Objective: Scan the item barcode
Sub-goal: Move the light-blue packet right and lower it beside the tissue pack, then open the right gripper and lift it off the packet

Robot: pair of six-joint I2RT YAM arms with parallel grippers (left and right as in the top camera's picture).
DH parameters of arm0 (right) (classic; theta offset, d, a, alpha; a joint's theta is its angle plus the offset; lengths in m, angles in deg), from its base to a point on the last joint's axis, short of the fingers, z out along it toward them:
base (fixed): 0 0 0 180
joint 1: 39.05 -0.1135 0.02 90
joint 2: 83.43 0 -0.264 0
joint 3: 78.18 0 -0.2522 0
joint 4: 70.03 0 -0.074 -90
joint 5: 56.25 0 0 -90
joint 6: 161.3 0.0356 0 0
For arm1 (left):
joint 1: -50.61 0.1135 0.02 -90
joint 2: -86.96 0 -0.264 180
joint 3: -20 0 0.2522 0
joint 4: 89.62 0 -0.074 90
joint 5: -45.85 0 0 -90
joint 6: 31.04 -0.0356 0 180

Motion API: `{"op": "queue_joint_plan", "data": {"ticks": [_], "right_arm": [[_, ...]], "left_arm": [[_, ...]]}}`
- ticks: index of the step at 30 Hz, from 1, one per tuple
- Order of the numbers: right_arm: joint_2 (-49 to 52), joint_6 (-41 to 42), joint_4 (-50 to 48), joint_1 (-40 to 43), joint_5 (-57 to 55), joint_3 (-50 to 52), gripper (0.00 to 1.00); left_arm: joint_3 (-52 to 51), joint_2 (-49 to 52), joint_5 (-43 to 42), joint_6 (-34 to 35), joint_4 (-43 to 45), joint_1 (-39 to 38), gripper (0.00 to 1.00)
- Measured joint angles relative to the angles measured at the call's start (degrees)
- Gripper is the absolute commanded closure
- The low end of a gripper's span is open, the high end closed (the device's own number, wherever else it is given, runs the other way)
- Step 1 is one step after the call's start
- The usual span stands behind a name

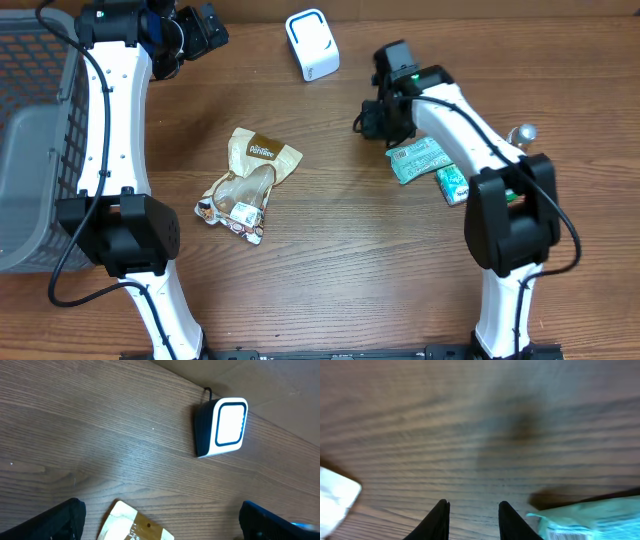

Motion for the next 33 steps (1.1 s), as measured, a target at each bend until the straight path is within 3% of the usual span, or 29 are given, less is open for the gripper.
{"op": "queue_joint_plan", "data": {"ticks": [15,25,33], "right_arm": [[2.2,0.1,9.8,3.1,-10.8,0.0,0.66],[2.2,0.1,9.7,8.6,-14.0,0.0,0.66],[2.2,-0.1,10.0,8.4,-12.7,0.0,0.61]], "left_arm": [[0.0,0.0,0.0,0.0,0.0,0.0,0.01],[0.0,0.0,0.0,0.0,0.0,0.0,0.0],[0.0,0.0,0.0,0.0,0.0,0.0,0.0]]}}
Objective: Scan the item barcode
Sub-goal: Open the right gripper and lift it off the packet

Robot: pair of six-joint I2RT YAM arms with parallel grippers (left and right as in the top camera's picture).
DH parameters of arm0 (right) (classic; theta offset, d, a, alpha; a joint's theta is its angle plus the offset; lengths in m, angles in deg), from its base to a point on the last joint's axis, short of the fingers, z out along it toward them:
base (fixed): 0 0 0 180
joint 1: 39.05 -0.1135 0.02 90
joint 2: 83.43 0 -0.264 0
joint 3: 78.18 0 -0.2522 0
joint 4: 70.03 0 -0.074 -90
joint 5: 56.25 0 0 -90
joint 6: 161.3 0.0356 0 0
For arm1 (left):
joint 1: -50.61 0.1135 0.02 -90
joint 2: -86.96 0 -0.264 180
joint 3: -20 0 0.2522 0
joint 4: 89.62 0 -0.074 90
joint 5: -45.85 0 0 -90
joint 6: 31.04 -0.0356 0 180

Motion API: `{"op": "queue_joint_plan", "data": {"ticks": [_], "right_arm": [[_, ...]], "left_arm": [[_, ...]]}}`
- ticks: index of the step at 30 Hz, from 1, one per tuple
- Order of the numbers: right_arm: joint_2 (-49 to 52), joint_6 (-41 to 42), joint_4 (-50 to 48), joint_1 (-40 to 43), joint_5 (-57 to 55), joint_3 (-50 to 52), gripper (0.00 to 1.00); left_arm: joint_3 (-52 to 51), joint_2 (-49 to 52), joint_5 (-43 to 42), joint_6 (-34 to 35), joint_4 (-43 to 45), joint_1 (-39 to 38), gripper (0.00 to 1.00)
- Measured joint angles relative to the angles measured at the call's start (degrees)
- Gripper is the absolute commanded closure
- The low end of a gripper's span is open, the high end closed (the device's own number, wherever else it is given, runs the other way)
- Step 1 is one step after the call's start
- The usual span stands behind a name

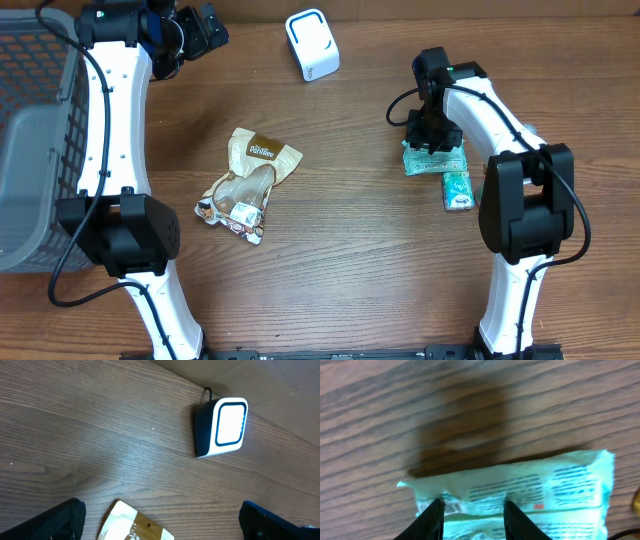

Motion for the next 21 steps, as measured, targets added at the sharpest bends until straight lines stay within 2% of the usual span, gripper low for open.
{"op": "queue_joint_plan", "data": {"ticks": [3,5,7,9,13,21], "right_arm": [[0.0,0.0,3.2,-0.8,1.7,-0.7,0.58],[0.1,0.0,5.5,-1.4,4.5,-2.4,0.48],[0.1,0.0,6.1,-2.0,8.1,-4.2,0.31],[0.1,-0.5,6.0,-2.7,12.4,-5.6,0.0],[0.1,0.0,5.9,-4.0,19.1,-5.8,0.0],[0.1,0.0,4.3,-4.4,22.2,-5.8,0.0]], "left_arm": [[0.0,0.0,0.0,0.0,0.0,0.0,0.01],[0.0,0.0,0.0,0.0,0.0,0.0,0.0],[0.0,0.0,0.0,0.0,0.0,0.0,0.0],[0.0,0.0,0.0,0.0,0.0,0.0,0.0],[0.0,0.0,0.0,0.0,0.0,0.0,0.0],[0.0,0.0,0.0,0.0,0.0,0.0,0.0]]}}
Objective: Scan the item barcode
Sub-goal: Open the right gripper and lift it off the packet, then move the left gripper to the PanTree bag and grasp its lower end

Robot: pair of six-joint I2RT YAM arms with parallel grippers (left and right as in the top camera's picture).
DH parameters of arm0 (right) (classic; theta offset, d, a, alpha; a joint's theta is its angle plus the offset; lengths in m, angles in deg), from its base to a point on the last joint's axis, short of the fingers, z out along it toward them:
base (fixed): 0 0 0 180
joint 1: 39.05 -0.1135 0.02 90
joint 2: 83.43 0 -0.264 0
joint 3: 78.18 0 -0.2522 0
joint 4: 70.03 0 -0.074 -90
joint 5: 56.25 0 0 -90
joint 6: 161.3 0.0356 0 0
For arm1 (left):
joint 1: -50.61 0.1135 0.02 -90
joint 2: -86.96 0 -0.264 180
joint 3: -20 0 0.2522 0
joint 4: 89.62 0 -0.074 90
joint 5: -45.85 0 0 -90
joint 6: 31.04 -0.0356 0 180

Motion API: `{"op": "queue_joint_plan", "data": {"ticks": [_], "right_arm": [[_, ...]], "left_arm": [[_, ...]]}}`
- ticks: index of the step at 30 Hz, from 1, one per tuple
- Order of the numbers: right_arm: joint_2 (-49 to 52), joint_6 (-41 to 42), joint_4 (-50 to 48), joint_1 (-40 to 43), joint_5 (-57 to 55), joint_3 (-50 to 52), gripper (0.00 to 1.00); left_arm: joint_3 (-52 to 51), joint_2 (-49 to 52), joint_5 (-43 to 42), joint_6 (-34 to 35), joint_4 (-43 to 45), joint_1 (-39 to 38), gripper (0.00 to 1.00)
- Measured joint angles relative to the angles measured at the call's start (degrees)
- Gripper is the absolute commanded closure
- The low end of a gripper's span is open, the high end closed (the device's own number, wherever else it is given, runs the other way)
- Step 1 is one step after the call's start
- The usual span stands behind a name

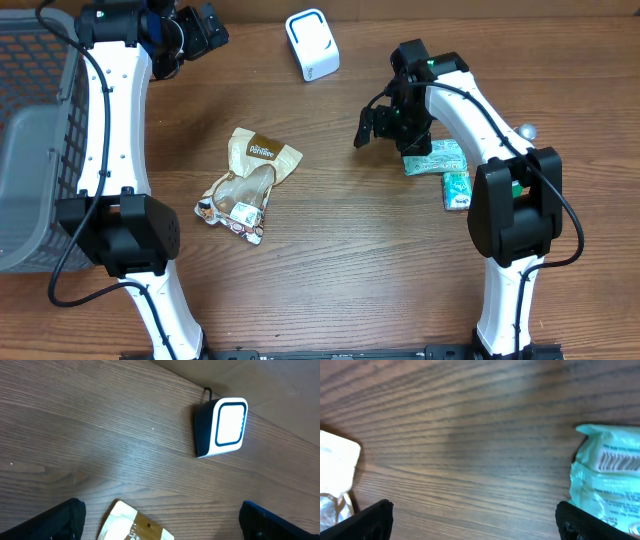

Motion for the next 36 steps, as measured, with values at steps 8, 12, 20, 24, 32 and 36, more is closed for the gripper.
{"op": "queue_joint_plan", "data": {"ticks": [8,12,20,24,32,36], "right_arm": [[0.0,0.0,-5.0,0.0,0.5,0.0,0.0],[0.0,0.0,-7.9,0.0,0.6,0.0,0.0],[0.0,0.0,-9.8,0.0,0.6,0.0,0.0],[0.0,0.0,-9.9,0.0,0.5,0.0,0.0],[0.0,0.0,-9.8,0.0,0.6,0.0,0.0],[0.0,0.0,-9.8,0.0,0.6,0.0,0.0]], "left_arm": [[0.0,0.0,0.0,0.0,0.0,0.0,0.0],[0.0,0.0,0.0,0.0,0.0,0.0,0.0],[0.0,0.0,0.0,0.0,0.0,0.0,0.01],[0.0,0.0,-2.5,0.1,-3.8,0.0,0.13],[0.0,0.0,-2.3,-5.9,-15.2,0.0,0.85],[0.0,0.0,0.1,-7.5,-17.7,0.0,0.96]]}}
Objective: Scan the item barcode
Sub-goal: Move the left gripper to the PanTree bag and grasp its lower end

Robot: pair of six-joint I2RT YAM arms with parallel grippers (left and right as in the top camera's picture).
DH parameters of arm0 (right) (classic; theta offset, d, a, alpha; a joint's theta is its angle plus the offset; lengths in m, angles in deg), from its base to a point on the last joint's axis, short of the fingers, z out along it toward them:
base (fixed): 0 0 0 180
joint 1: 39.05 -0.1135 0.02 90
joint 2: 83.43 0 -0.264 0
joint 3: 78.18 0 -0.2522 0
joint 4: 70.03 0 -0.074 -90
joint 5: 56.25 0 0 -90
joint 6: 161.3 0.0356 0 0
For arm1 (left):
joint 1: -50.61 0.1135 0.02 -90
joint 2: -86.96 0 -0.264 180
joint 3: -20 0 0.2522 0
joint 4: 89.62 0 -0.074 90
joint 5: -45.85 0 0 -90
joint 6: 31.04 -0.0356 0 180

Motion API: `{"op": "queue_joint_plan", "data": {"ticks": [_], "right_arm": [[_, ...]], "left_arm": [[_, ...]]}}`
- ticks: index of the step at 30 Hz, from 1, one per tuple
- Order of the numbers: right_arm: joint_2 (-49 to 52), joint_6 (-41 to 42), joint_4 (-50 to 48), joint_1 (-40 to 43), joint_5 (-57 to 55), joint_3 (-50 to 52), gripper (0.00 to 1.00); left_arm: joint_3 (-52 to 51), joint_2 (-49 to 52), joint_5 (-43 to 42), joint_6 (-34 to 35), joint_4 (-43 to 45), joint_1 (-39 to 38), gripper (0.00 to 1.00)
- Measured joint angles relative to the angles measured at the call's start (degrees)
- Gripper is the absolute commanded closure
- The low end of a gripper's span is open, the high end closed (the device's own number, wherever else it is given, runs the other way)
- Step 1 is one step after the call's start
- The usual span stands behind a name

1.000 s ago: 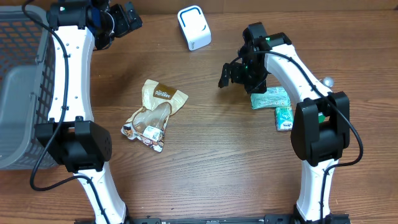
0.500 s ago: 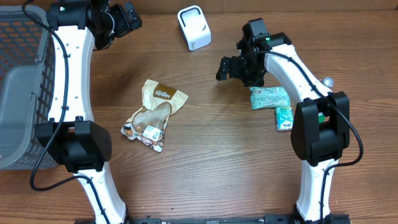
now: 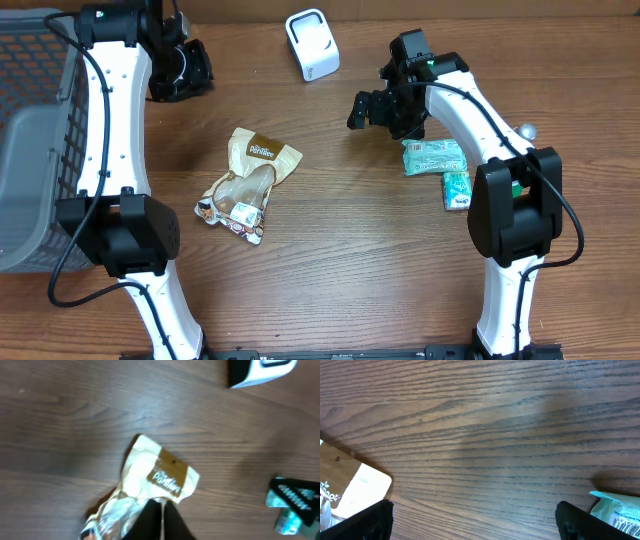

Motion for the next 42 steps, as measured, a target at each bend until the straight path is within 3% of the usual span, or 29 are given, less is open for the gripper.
{"op": "queue_joint_plan", "data": {"ticks": [6,15,22,31,38,42], "right_arm": [[0.0,0.0,0.0,0.0,0.0,0.0,0.0],[0.0,0.0,-0.9,0.0,0.0,0.0,0.0],[0.0,0.0,-1.0,0.0,0.0,0.0,0.0],[0.0,0.0,-0.1,0.0,0.0,0.0,0.0],[0.0,0.0,0.0,0.0,0.0,0.0,0.0],[0.0,0.0,0.0,0.0,0.0,0.0,0.0]], "left_arm": [[-7.0,0.0,5.9,0.0,-1.7,-2.1,0.96],[-29.8,0.0,11.8,0.2,9.2,-6.9,0.96],[-39.1,-0.1,12.1,0.2,19.3,-6.9,0.96],[-45.0,-0.9,4.8,0.3,32.6,-8.6,0.96],[-45.6,-1.0,0.6,0.2,33.6,-14.3,0.96],[-43.7,-0.8,-0.3,0.2,27.4,-16.9,0.96]]}}
